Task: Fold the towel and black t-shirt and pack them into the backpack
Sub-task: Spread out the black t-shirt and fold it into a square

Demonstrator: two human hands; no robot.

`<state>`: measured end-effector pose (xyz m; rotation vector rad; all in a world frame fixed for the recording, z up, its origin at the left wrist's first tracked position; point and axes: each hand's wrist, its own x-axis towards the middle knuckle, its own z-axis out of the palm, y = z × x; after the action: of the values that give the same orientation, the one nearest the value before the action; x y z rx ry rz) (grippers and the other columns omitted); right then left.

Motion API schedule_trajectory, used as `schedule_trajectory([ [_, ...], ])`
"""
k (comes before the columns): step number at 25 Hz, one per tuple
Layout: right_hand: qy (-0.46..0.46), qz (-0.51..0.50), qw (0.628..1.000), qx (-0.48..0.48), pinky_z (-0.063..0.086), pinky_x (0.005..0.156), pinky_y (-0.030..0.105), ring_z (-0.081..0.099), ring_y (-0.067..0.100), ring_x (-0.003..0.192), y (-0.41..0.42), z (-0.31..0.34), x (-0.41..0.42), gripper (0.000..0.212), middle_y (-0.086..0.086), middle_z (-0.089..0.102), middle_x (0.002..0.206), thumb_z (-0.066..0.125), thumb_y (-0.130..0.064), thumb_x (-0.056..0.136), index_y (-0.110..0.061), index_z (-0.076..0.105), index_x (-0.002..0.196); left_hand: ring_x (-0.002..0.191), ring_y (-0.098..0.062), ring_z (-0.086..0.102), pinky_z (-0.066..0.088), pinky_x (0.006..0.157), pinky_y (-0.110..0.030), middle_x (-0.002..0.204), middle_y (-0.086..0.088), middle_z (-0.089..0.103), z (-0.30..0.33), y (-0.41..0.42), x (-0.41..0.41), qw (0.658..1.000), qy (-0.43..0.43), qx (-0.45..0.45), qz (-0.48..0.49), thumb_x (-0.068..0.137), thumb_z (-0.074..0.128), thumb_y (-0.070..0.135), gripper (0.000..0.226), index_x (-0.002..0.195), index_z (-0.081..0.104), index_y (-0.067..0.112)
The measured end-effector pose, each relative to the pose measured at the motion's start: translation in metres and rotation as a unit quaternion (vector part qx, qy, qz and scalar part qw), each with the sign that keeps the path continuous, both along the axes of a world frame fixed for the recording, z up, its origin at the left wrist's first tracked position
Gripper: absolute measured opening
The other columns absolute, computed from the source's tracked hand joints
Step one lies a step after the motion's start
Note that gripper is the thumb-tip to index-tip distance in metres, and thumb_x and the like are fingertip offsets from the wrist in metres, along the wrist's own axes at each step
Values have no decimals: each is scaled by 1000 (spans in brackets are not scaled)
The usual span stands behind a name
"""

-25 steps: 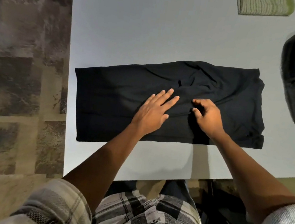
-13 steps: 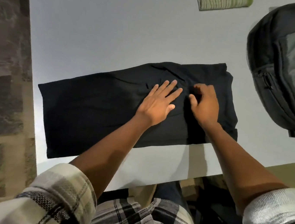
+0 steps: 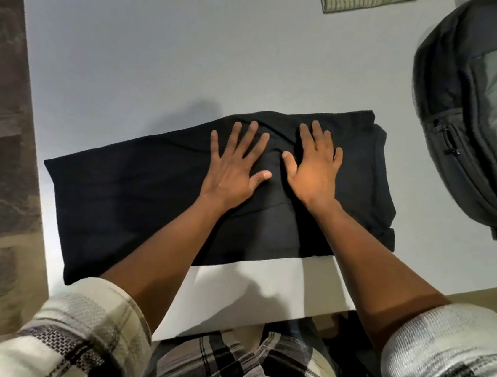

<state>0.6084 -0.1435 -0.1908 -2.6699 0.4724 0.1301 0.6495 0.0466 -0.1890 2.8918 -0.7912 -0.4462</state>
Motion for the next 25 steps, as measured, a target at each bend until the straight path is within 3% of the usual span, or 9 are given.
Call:
schedule_trajectory([
  [3,50,39,995,-76,-3,119,62,2,29,155,-16,-27,-5,70,0,8,168,29,-62,101,-27,17,160,153,-32,-15,-7,116,-70,168,3,-12,-15,-4,4,999,20,27,39,92,21,77,80,158,-3,40],
  [10,26,50,995,-77,11,123,55,6,28,155,-99,-27,-21,64,3,11,168,24,-54,104,-24,18,160,154,-31,-12,0,117,-69,168,2,-9,-21,-2,5,998,-8,37,46,91,20,79,81,157,-6,41],
  [14,1,21,999,-31,7,124,53,7,31,155,-39,-12,-13,69,6,9,168,35,-50,101,-17,21,159,154,-31,-13,0,117,-68,168,2,-11,-19,-2,6,997,-5,53,50,91,18,78,80,158,-6,40],
  [17,19,109,993,-49,7,124,53,5,31,155,22,-17,-37,68,4,9,168,36,-52,102,-21,19,160,154,-31,-12,0,118,-68,168,1,-11,-21,-2,5,998,-9,50,45,93,19,74,78,158,-6,40],
  [21,14,183,977,-111,14,123,51,9,28,155,-18,-33,-54,67,3,15,168,32,-53,102,-21,21,160,154,-31,-7,1,119,-65,169,0,-5,-26,0,6,999,-20,24,42,96,25,66,73,159,2,38],
  [25,-11,166,985,-43,9,123,56,7,26,155,-9,-15,-44,65,3,11,168,26,-51,104,-18,19,160,155,-26,-3,1,121,-62,169,-3,1,-21,3,-5,996,-48,-56,43,101,35,45,64,160,18,24],
])
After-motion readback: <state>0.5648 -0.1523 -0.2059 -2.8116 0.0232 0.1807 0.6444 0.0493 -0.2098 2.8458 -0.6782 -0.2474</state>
